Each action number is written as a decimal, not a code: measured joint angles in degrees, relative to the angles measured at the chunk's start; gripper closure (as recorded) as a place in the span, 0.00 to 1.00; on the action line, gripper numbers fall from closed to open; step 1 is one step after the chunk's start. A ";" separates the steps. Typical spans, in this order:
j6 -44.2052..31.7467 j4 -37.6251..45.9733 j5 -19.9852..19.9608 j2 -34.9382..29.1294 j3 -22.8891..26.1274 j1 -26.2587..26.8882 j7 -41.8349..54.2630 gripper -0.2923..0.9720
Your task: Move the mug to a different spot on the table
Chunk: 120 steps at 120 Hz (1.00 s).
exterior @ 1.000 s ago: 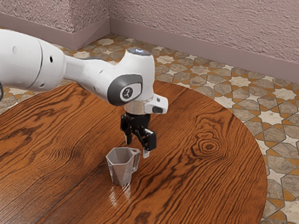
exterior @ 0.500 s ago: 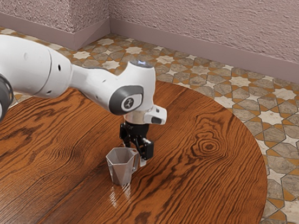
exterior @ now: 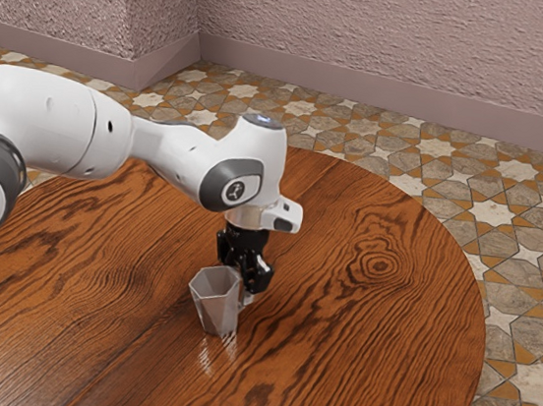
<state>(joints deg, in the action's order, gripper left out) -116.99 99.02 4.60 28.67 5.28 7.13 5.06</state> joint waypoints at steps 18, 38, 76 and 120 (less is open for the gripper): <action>1.86 -0.26 0.71 0.08 0.00 0.06 -0.06 0.55; 4.80 -3.76 1.75 1.96 0.00 0.20 -0.24 0.59; 11.30 -8.19 3.94 3.58 -0.01 0.22 -1.24 0.66; 20.50 -18.47 7.18 8.22 -0.01 0.22 -2.62 0.74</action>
<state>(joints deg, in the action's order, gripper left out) -96.48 80.55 11.78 36.89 5.27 7.36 2.44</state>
